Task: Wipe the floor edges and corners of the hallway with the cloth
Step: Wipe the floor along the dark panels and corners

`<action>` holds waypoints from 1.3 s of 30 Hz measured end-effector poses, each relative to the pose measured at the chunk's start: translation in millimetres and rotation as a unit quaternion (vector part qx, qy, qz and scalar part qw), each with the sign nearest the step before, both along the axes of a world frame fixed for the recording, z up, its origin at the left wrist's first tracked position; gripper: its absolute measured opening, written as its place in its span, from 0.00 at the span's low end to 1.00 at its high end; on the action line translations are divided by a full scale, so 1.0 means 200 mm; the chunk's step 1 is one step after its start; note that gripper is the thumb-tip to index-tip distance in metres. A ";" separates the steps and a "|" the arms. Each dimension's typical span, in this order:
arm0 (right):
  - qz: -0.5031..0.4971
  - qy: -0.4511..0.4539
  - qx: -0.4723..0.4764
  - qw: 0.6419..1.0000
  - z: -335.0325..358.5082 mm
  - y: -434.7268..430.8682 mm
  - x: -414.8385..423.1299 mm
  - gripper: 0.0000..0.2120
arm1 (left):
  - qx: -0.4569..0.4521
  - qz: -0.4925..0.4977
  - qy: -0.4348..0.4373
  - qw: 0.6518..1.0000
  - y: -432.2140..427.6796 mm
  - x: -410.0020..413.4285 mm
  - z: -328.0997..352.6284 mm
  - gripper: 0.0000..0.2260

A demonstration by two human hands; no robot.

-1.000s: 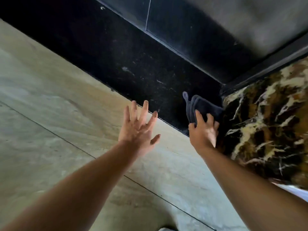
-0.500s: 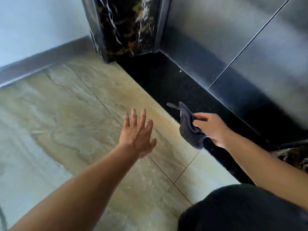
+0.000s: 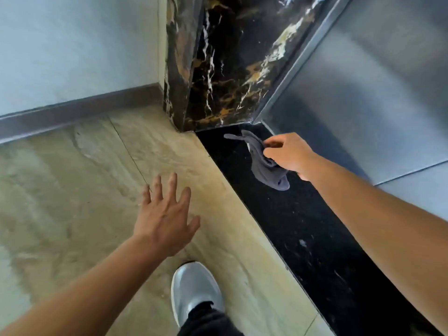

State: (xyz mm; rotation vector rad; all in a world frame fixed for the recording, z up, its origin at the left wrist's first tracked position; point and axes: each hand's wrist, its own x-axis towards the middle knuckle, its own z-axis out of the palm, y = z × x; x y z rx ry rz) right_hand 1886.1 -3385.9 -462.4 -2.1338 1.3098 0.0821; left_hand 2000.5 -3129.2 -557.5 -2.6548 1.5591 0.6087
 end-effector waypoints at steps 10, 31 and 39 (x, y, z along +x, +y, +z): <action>0.031 0.031 -0.051 0.998 -0.60 -0.47 0.29 0.17 | 0.031 0.089 0.009 0.995 -0.32 0.26 -0.47 0.38; 0.369 0.090 -0.205 0.902 -1.14 -0.22 0.56 0.25 | 0.039 0.156 0.010 0.987 -0.33 0.39 -0.65 0.41; 0.251 0.081 -0.161 0.951 -1.14 -0.01 0.56 0.29 | 0.045 0.165 0.025 0.985 -0.36 0.38 -0.64 0.43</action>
